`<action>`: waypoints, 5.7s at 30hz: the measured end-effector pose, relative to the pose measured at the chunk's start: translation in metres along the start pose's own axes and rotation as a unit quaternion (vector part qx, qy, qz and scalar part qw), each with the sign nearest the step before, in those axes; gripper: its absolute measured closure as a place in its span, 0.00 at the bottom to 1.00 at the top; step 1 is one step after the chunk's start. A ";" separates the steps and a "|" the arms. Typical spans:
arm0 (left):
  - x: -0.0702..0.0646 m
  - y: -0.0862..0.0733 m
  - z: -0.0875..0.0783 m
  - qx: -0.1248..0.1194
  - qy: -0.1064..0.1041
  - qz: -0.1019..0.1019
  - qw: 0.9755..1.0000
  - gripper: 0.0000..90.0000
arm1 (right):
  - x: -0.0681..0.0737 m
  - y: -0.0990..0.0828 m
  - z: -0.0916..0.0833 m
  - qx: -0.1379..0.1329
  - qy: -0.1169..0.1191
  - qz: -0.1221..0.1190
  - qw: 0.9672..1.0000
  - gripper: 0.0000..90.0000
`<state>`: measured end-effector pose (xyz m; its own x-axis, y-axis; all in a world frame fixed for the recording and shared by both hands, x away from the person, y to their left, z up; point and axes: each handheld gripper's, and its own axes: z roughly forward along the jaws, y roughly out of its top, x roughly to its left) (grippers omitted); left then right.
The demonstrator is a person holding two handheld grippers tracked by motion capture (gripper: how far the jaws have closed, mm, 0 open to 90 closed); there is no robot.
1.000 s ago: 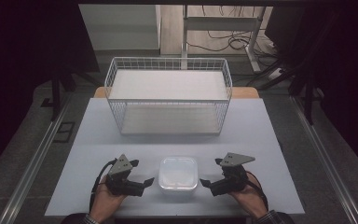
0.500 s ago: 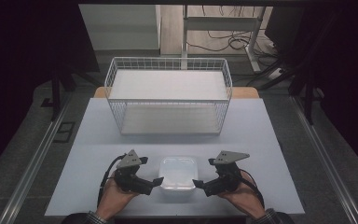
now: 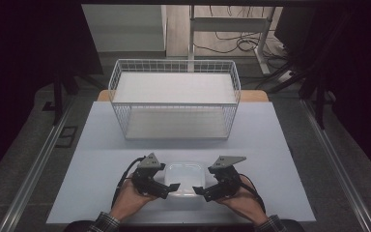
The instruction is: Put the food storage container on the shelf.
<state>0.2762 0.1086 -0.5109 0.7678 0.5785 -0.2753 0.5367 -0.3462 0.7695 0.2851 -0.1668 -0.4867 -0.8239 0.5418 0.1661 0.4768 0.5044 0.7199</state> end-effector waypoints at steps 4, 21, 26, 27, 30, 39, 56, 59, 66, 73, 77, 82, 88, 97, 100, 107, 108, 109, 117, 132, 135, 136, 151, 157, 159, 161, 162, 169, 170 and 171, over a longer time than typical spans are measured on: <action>0.002 -0.004 0.000 0.002 -0.033 -0.027 0.999 0.12 | -0.003 0.000 0.004 0.010 0.021 0.025 0.999 0.11; -0.009 -0.017 -0.034 -0.018 -0.023 -0.091 0.995 0.70 | 0.005 -0.005 -0.023 0.009 0.020 0.088 0.996 0.66; -0.009 -0.015 -0.039 -0.034 -0.003 -0.088 0.996 0.78 | 0.006 -0.007 -0.027 -0.028 0.009 0.105 0.994 0.79; -0.009 -0.015 -0.039 -0.038 -0.002 -0.090 0.995 0.81 | 0.005 -0.009 -0.027 -0.037 0.011 0.111 0.993 0.82; -0.010 -0.015 -0.038 -0.041 0.012 -0.086 0.995 0.88 | 0.004 -0.010 -0.028 -0.052 -0.001 0.109 0.993 0.88; -0.009 -0.009 -0.038 -0.052 0.028 -0.084 0.995 0.88 | 0.003 -0.005 -0.027 -0.069 -0.018 0.095 0.993 0.88; 0.016 0.024 -0.043 -0.072 0.053 -0.066 0.994 0.88 | -0.018 0.030 -0.023 -0.090 -0.032 0.064 0.993 0.88; 0.023 0.028 -0.042 -0.075 0.055 -0.071 0.993 0.88 | -0.023 0.038 -0.020 -0.090 -0.038 0.063 0.993 0.87; 0.041 0.040 -0.039 -0.080 0.065 -0.079 0.992 0.88 | -0.038 0.053 -0.009 -0.096 -0.045 0.058 0.993 0.87; 0.057 0.049 -0.034 -0.084 0.074 -0.087 0.990 0.88 | -0.053 0.069 0.001 -0.096 -0.053 0.054 0.992 0.87; 0.069 0.053 -0.029 -0.085 0.078 -0.094 0.989 0.87 | -0.062 0.078 0.009 -0.093 -0.059 0.055 0.992 0.87; 0.083 0.057 -0.019 -0.080 0.082 -0.104 0.988 0.87 | -0.072 0.082 0.019 -0.086 -0.065 0.064 0.992 0.87; 0.093 0.055 -0.011 -0.074 0.089 -0.113 0.987 0.87 | -0.082 0.080 0.033 -0.078 -0.062 0.080 0.992 0.87; 0.104 0.057 -0.003 -0.078 0.089 -0.118 0.986 0.86 | -0.094 0.081 0.044 -0.076 -0.065 0.102 0.990 0.85; 0.104 0.057 -0.003 -0.082 0.091 -0.111 0.986 0.85 | -0.095 0.081 0.044 -0.079 -0.064 0.100 0.990 0.84; 0.103 0.058 0.006 -0.093 0.122 -0.090 0.984 0.75 | -0.094 0.085 0.052 -0.077 -0.089 0.083 0.990 0.74; 0.103 0.059 0.006 -0.095 0.125 -0.087 0.984 0.74 | -0.095 0.086 0.053 -0.080 -0.088 0.086 0.989 0.73; 0.103 0.059 0.006 -0.096 0.130 -0.084 0.983 0.74 | -0.097 0.086 0.053 -0.081 -0.086 0.090 0.989 0.72; 0.104 0.069 0.013 -0.111 0.193 -0.054 0.973 0.63 | -0.099 0.095 0.057 -0.101 -0.130 0.075 0.984 0.69; 0.083 0.069 0.002 -0.135 0.154 -0.046 0.978 0.37 | -0.091 0.094 0.044 -0.111 -0.104 0.056 0.987 0.86; 0.079 0.063 -0.001 -0.140 0.136 -0.049 0.980 0.30 | -0.087 0.091 0.040 -0.115 -0.093 0.050 0.988 0.93; 0.077 0.059 -0.002 -0.139 0.125 -0.047 0.981 0.28 | -0.086 0.090 0.038 -0.116 -0.089 0.046 0.988 0.95; 0.049 0.019 -0.018 -0.109 0.102 0.028 0.988 0.09 | -0.063 0.075 0.019 -0.111 -0.067 -0.002 0.992 0.98; 0.038 0.002 -0.027 -0.114 0.099 0.032 0.988 0.07 | -0.051 0.069 0.023 -0.103 -0.072 -0.020 0.992 0.95; 0.034 -0.004 -0.030 -0.113 0.099 0.029 0.988 0.07 | -0.048 0.068 0.026 -0.098 -0.065 -0.023 0.993 0.95; 0.031 -0.010 -0.033 -0.110 0.097 0.025 0.989 0.07 | -0.046 0.067 0.030 -0.092 -0.060 -0.025 0.994 0.95; 0.030 -0.013 -0.035 -0.107 0.091 0.021 0.990 0.07 | -0.044 0.067 0.033 -0.088 -0.058 -0.027 0.994 0.96; 0.023 -0.026 -0.048 -0.109 0.066 0.006 0.992 0.07 | -0.040 0.064 0.048 -0.069 -0.050 -0.035 0.996 0.97; 0.023 -0.027 -0.049 -0.107 0.065 0.007 0.992 0.07 | -0.039 0.064 0.050 -0.068 -0.048 -0.035 0.996 0.97; 0.022 -0.029 -0.050 -0.103 0.066 0.007 0.992 0.06 | -0.040 0.065 0.052 -0.067 -0.047 -0.036 0.996 0.97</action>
<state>0.2596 0.1688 -0.5105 0.7149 0.6710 -0.1966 0.4327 -0.2036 0.8783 0.3644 -0.1208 -0.4817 -0.8189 0.5718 0.0507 0.3671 0.4536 0.8121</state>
